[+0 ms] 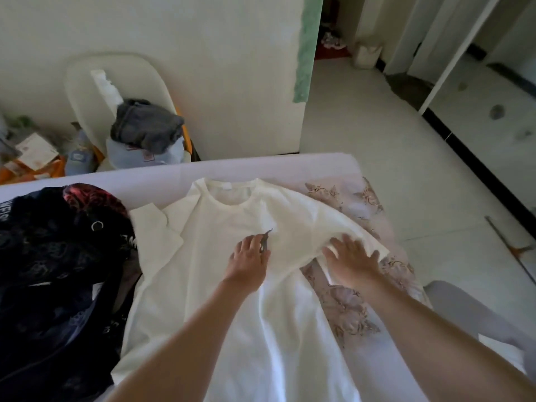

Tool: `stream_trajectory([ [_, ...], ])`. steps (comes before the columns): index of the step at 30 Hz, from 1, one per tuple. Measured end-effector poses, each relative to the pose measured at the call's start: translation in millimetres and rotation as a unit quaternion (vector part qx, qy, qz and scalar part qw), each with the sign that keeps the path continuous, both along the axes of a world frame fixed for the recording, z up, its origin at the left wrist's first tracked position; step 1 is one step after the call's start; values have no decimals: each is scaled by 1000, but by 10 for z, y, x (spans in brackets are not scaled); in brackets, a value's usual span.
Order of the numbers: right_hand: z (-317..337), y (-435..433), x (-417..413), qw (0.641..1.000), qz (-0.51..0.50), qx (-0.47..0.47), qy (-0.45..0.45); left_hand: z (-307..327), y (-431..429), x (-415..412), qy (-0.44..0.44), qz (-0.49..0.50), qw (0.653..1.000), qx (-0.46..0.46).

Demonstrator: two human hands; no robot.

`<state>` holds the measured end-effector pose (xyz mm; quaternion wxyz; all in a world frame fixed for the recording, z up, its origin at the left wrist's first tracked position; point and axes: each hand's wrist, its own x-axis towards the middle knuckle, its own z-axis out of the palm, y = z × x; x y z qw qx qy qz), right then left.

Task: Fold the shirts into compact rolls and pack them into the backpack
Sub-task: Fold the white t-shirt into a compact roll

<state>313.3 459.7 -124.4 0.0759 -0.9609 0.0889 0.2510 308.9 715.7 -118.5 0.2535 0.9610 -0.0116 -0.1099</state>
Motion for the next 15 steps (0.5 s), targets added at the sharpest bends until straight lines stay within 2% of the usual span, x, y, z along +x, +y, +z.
stream_trajectory([
  [2,27,-139,222,994,-38,-101,-21,-95,-23,154,31,-35,997,55],
  [4,68,-118,385,987,-47,-141,-57,-195,-68,253,85,-96,986,110],
  [5,64,-45,452,988,-27,-129,-78,-240,-101,283,101,-123,979,131],
  [7,-17,167,525,995,23,-40,-90,-314,-163,323,103,-143,973,146],
  [9,-182,333,534,998,32,29,-40,-359,-165,367,63,-137,978,142],
  [12,-380,199,639,999,39,17,6,-419,-58,433,-19,-76,981,178],
  [13,-392,88,696,999,51,7,7,-442,8,456,-23,-37,981,188],
  [15,-363,-113,841,998,68,-7,12,-506,129,508,28,-7,980,197],
])
